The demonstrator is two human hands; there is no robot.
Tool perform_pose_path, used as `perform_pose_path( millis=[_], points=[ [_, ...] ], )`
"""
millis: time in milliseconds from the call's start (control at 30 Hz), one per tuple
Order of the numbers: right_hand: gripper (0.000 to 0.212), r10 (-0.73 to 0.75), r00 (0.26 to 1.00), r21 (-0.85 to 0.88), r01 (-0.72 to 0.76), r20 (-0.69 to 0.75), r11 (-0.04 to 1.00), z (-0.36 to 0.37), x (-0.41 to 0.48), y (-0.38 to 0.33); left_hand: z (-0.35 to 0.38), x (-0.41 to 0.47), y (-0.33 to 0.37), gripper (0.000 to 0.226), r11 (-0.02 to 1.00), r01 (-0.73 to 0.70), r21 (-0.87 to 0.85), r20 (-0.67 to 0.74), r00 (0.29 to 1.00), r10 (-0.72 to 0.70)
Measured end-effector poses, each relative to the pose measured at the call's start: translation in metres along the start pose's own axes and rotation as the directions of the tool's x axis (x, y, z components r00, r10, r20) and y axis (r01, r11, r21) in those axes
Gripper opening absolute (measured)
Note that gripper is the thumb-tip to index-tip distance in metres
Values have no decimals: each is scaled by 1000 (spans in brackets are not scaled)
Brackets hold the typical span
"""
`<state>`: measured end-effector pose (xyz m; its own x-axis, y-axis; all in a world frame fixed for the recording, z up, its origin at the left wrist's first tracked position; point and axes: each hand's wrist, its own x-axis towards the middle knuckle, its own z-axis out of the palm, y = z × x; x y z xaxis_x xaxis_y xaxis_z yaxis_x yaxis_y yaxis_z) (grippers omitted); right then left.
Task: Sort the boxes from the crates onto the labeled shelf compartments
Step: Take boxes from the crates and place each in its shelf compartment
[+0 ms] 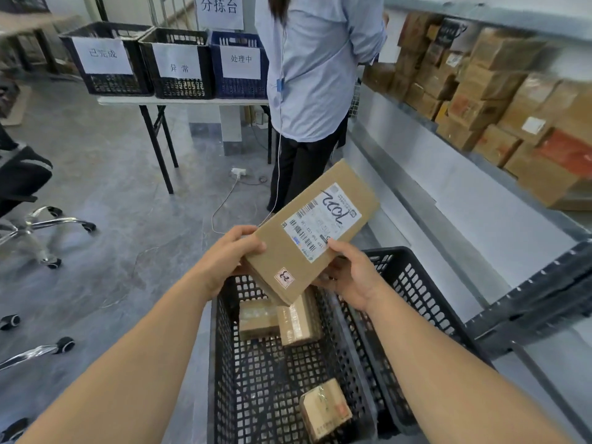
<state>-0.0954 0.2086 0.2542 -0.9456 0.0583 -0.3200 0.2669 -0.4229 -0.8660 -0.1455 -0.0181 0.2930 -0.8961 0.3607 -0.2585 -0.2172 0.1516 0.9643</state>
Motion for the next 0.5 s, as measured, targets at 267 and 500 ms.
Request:
perform_pose_path(
  millis=[267, 500],
  points=[
    [48, -139, 987, 244, 156, -86, 957, -8, -31, -8, 51, 3, -8, 120, 977, -41, -208, 34, 998, 49],
    [53, -166, 962, 130, 197, -215, 972, -63, -78, -21, 94, -3, 19, 86, 973, -144, -182, 58, 986, 157]
  ],
)
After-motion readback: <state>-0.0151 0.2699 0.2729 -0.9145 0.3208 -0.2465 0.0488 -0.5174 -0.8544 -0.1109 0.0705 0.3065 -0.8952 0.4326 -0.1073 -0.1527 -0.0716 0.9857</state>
